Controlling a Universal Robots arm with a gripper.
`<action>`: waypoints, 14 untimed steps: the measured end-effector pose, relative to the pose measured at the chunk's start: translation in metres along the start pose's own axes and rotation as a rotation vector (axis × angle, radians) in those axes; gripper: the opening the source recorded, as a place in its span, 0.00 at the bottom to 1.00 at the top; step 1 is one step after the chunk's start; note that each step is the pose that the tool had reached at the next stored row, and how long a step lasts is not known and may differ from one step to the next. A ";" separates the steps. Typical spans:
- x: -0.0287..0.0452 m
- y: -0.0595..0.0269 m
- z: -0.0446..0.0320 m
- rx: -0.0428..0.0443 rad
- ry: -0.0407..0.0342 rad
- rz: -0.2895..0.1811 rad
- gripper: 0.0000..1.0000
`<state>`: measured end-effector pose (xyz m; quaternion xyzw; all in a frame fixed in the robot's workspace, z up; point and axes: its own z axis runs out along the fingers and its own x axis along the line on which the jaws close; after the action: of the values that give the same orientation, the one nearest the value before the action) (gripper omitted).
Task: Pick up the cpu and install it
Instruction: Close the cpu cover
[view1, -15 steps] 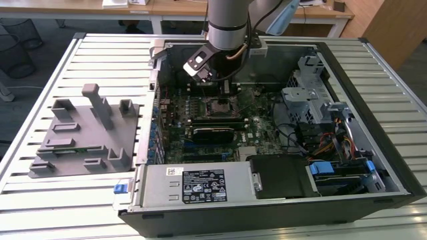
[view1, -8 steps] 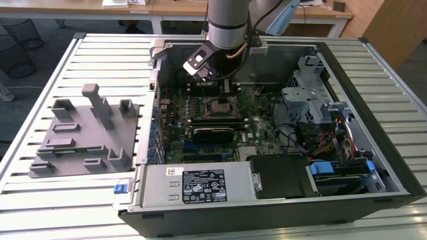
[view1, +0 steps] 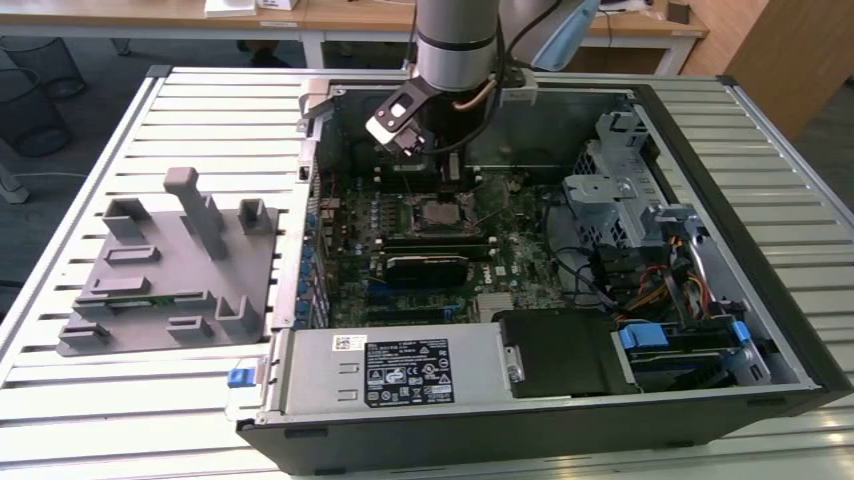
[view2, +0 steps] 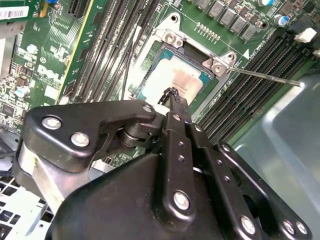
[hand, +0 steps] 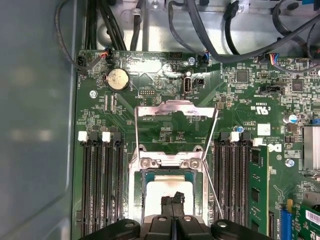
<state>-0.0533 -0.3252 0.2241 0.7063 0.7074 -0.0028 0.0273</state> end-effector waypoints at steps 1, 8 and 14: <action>0.0000 0.0000 -0.0007 0.0000 0.0000 0.000 0.11; -0.0002 0.0002 -0.0056 0.0000 0.0000 0.000 0.11; -0.0007 0.0006 -0.0172 0.0000 0.0001 0.000 0.11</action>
<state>-0.0533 -0.3252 0.2413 0.7063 0.7074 -0.0027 0.0272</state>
